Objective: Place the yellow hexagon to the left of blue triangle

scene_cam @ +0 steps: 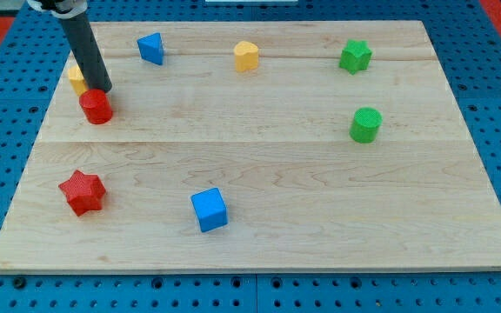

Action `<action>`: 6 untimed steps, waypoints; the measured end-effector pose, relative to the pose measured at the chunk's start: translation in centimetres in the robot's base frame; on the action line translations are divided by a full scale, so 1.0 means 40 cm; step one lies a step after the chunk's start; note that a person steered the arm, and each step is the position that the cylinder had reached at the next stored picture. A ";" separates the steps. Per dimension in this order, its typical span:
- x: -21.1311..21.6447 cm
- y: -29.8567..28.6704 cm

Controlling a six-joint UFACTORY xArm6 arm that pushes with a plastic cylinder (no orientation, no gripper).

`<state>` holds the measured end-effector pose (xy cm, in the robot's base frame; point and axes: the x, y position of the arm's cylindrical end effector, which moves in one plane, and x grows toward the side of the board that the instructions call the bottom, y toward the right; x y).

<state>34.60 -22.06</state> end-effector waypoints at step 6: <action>-0.079 0.006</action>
